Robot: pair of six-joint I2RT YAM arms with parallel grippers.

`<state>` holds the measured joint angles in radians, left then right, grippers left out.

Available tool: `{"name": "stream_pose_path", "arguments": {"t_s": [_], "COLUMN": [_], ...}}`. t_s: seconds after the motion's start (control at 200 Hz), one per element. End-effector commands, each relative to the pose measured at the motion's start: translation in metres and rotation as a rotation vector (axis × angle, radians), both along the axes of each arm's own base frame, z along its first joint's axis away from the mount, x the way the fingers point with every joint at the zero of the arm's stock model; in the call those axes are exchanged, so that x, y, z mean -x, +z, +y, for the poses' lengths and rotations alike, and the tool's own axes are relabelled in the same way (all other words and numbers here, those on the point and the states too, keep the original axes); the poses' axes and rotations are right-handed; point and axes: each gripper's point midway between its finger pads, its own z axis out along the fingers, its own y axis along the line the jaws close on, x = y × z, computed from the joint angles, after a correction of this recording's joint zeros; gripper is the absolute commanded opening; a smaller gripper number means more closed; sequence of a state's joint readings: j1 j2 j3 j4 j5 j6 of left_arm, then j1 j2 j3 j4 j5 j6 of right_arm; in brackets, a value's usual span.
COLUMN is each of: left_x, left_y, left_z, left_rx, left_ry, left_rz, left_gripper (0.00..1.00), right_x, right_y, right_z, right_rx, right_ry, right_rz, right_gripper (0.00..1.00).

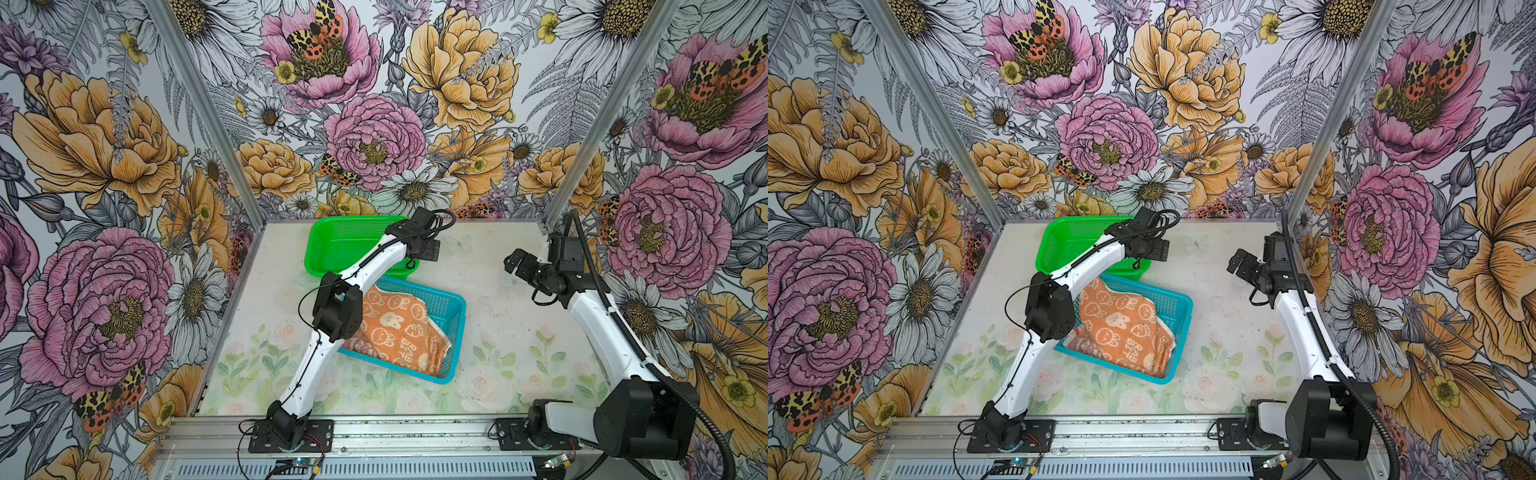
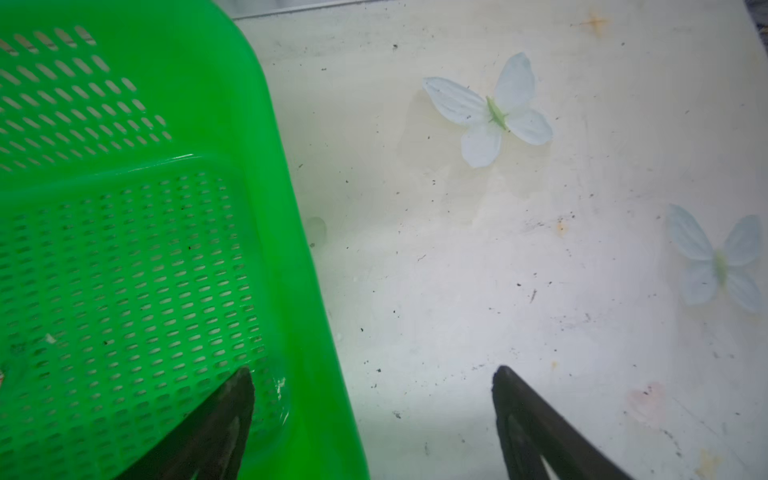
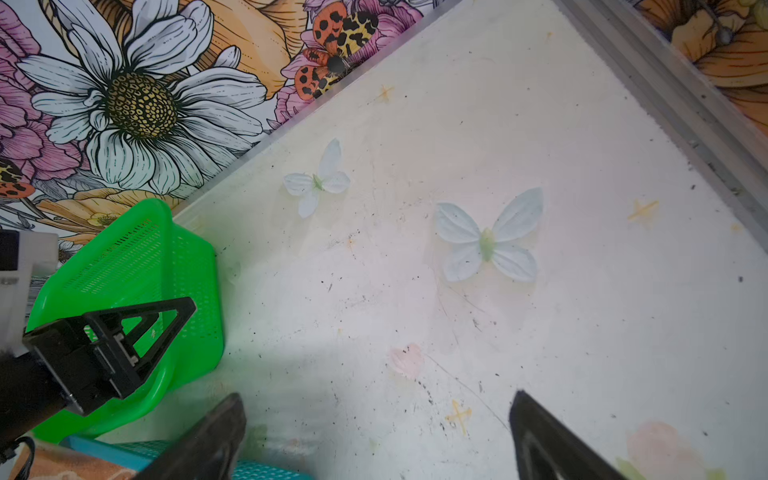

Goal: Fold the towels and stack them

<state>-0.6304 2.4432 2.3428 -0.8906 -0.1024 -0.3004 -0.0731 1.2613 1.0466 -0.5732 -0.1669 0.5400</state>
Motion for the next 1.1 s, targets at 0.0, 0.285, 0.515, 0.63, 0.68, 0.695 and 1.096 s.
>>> {"name": "stream_pose_path", "arguments": {"t_s": [0.0, 0.285, 0.515, 0.63, 0.68, 0.695, 1.096], "left_x": [-0.009, -0.014, -0.015, -0.015, -0.014, -0.015, -0.010], "left_y": [0.001, -0.019, -0.019, -0.019, -0.017, -0.017, -0.014], "left_z": [0.016, 0.031, 0.051, 0.068, 0.077, 0.081, 0.154], "left_rx": [-0.057, -0.126, -0.164, -0.178, -0.180, -0.181, -0.218], "left_ry": [0.029, 0.040, 0.034, 0.050, 0.064, 0.070, 0.224], "left_rz": [-0.023, -0.009, 0.004, 0.018, 0.024, 0.026, 0.070], "left_gripper": [0.83, 0.54, 0.32, 0.22, 0.17, 0.16, 0.01], "right_x": [0.006, 0.010, 0.007, 0.004, 0.003, 0.002, -0.019], "right_y": [0.002, -0.004, -0.006, -0.006, -0.006, -0.006, -0.004], "right_z": [0.006, 0.009, 0.018, 0.025, 0.029, 0.030, 0.078], "right_rx": [-0.023, -0.041, -0.059, -0.057, -0.056, -0.054, -0.034], "right_ry": [0.033, 0.034, 0.049, 0.062, 0.071, 0.074, 0.182], "right_rz": [-0.017, -0.006, 0.009, 0.010, 0.013, 0.012, 0.016], "right_gripper": [0.99, 0.99, 0.99, 0.99, 0.99, 0.99, 0.99]}}
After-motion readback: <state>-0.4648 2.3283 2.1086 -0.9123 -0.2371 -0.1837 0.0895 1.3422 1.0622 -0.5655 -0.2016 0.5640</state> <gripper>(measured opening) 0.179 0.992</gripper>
